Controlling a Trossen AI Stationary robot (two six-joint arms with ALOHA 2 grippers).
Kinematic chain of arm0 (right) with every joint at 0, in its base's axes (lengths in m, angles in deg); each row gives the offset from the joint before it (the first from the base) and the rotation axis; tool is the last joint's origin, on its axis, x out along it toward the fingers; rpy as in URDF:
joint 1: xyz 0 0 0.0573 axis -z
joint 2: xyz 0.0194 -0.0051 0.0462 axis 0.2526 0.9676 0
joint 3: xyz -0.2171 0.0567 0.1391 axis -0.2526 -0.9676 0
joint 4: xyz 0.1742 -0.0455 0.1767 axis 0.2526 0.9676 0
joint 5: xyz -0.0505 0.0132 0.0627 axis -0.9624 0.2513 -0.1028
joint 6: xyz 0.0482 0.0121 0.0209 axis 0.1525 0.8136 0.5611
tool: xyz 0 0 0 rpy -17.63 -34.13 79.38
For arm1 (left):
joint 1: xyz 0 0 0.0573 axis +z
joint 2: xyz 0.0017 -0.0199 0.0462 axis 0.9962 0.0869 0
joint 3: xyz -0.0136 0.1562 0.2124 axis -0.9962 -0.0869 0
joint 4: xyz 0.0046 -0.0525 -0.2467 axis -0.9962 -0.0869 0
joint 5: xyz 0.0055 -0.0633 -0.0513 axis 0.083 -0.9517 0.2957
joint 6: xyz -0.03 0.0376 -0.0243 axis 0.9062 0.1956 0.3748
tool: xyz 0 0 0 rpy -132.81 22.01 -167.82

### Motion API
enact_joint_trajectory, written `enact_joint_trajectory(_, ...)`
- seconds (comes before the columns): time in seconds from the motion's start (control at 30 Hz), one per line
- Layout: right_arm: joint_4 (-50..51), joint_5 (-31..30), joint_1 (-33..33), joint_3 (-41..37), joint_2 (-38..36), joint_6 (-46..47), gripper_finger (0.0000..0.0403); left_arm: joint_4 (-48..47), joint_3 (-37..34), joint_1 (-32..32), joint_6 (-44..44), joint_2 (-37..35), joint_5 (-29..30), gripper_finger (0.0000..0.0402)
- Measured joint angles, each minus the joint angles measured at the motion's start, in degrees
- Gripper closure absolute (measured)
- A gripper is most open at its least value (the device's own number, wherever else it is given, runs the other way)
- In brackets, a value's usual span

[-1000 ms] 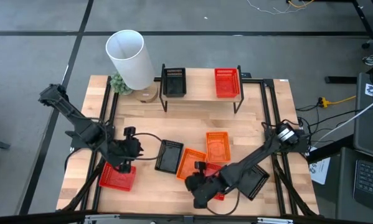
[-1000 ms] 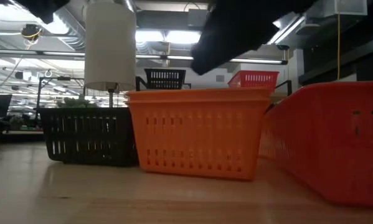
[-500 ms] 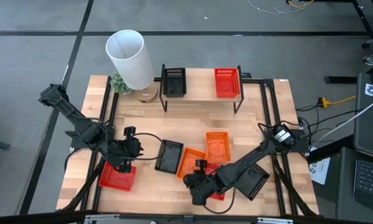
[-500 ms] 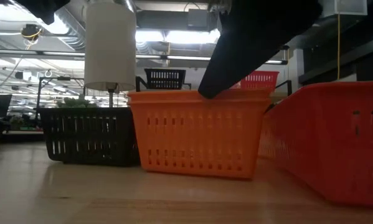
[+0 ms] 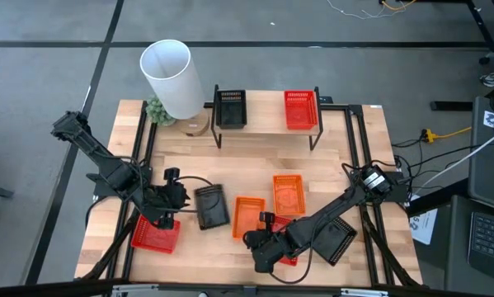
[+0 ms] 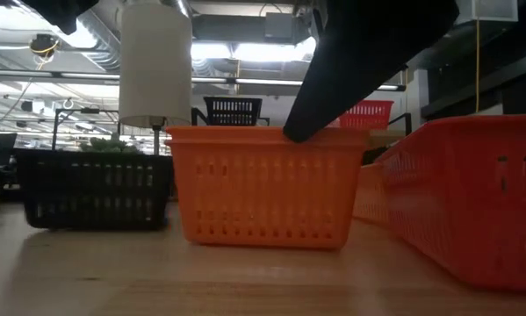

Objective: Stack baskets on shelf by color
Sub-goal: Put the bottom orange bin on the shelf

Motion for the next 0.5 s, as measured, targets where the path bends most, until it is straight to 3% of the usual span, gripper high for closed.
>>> enact_joint_trajectory(0.27, 0.3, -0.5, 0.0, 0.9, -0.1, 1.3, 0.0399, 0.0, 0.0, 0.0, 0.0, 0.0, 0.0, 0.0330)
enact_joint_trajectory(0.5, 8.1, -4.3, -0.2, 9.8, -0.5, -1.7, 0.0402, 0.0, 0.0, 0.0, 0.0, 0.0, 0.0, 0.0330)
